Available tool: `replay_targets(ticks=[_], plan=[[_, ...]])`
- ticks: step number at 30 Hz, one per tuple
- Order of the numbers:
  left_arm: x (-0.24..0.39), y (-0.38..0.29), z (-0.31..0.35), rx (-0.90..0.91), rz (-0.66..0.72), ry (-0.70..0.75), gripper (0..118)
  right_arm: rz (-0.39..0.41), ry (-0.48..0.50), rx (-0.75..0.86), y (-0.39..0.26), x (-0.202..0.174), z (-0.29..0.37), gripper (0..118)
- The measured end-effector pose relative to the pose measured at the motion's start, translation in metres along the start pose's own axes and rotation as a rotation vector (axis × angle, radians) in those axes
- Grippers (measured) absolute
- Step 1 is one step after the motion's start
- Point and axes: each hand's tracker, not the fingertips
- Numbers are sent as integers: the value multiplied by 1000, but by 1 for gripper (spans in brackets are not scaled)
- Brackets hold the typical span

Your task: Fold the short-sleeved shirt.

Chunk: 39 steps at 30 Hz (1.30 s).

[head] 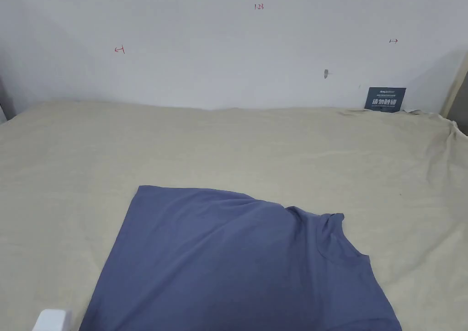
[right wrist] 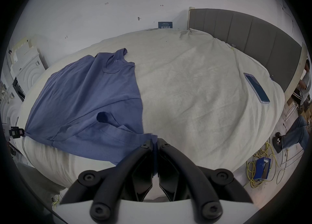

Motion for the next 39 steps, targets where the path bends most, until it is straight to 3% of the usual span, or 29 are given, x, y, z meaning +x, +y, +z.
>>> replay_targets(ticks=[5, 7, 8, 9, 11, 13, 24, 35, 39], plan=[[-10, 2, -2, 8, 59, -22, 15, -14, 21, -7, 0, 1, 3, 7], [-11, 3, 0, 14, 67, -16, 41, -13, 15, -2, 1, 1, 6, 35], [-6, 3, 3, 18, 62, -4, 71, -14, 15, -2, 3, 3, 7, 58], [-5, 4, 5, 24, 55, 18, 91, -21, 21, -4, 5, 4, 9, 74], [-5, 7, 12, 75, 53, 42, 116, -36, 16, 11, 11, 4, 14, 98], [8, 18, 35, 121, 76, 41, 117, -44, 22, 52, 20, 3, 24, 104], [22, 66, 88, 497, 69, 72, 117, -63, 91, 399, 102, -31, 100, 106], [72, 103, 129, 770, -14, 118, 110, 50, 50, 637, 131, -98, 140, 110], [87, 103, 129, 797, -34, 106, 99, 112, 17, 702, 129, -111, 142, 105]])
